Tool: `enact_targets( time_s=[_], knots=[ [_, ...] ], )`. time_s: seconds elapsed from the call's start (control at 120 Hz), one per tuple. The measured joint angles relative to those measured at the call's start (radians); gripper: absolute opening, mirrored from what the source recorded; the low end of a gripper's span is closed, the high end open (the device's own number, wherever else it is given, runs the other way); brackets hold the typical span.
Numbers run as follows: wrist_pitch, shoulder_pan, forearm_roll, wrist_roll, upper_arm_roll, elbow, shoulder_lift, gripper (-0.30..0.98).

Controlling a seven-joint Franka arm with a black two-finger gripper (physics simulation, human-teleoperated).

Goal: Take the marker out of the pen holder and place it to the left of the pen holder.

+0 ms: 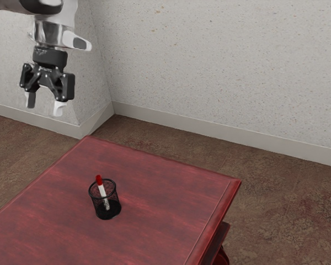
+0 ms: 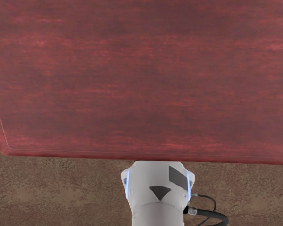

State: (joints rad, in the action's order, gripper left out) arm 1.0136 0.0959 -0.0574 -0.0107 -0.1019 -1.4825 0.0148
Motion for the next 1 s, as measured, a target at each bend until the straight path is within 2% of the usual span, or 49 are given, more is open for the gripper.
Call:
enact_targets(
  time_s=[0.133, 0.292, 0.475, 0.542, 0.658, 0.758, 0.867, 1.0],
  knots=[
    [0.274, -0.021, -0.005, -0.005, -0.001, -0.027, 0.001, 0.69],
    [0.432, -0.07, -0.01, -0.008, 0.008, -0.024, -0.012, 0.69],
    [0.483, -0.118, -0.034, -0.012, 0.009, -0.041, 0.003, 0.69],
    [0.479, -0.116, -0.054, -0.011, 0.002, -0.099, 0.064, 0.69],
    [0.474, -0.031, -0.072, 0.002, -0.002, -0.161, 0.184, 0.69],
    [0.473, -0.033, -0.073, 0.021, -0.002, -0.169, 0.273, 0.69],
    [0.474, -0.069, -0.03, 0.039, -0.002, -0.166, 0.31, 0.69],
    [0.475, -0.162, 0.122, 0.065, -0.004, -0.182, 0.309, 0.68]
  ],
)
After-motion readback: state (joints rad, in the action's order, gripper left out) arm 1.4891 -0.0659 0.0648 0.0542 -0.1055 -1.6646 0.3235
